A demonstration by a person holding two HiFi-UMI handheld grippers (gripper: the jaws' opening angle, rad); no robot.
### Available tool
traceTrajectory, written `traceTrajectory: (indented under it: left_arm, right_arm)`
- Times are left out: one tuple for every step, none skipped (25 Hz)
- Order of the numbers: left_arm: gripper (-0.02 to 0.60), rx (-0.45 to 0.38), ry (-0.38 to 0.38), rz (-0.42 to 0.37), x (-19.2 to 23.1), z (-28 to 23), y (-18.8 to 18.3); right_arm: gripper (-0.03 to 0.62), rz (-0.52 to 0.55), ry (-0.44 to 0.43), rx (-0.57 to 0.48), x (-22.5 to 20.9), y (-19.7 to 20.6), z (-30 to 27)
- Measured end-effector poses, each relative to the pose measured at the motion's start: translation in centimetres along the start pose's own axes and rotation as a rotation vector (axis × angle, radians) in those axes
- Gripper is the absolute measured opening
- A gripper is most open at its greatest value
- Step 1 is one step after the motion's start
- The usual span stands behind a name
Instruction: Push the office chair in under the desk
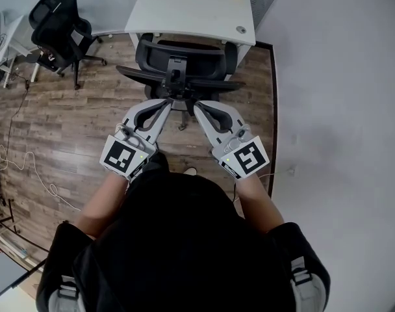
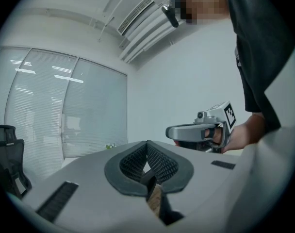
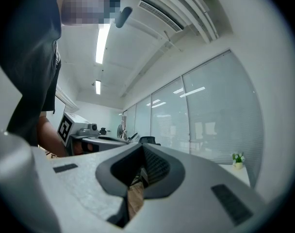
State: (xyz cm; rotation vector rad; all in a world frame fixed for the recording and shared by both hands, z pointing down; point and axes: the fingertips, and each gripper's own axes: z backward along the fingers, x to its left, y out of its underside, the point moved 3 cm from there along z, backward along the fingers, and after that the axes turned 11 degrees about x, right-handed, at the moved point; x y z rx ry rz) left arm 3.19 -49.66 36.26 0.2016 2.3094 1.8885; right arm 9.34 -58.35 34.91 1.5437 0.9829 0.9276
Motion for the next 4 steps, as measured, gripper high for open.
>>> traceTrajectory:
  left_arm:
    - [-0.006,0.001,0.001,-0.003,0.12,0.04,-0.01]
    - [-0.006,0.001,0.003,-0.007,0.24,0.07,-0.03]
    - [-0.006,0.002,0.004,-0.013,0.35,0.09,-0.09]
    - [-0.006,0.002,0.006,-0.019,0.47,0.10,-0.15]
  right_arm:
    - [0.003,0.003,0.003,0.001,-0.04,-0.02,-0.12]
    - [0.003,0.006,0.006,0.002,-0.09,-0.01,-0.26]
    - [0.003,0.009,0.010,0.003,-0.15,0.01,-0.40]
    - [0.003,0.013,0.014,0.005,-0.22,0.04,-0.54]
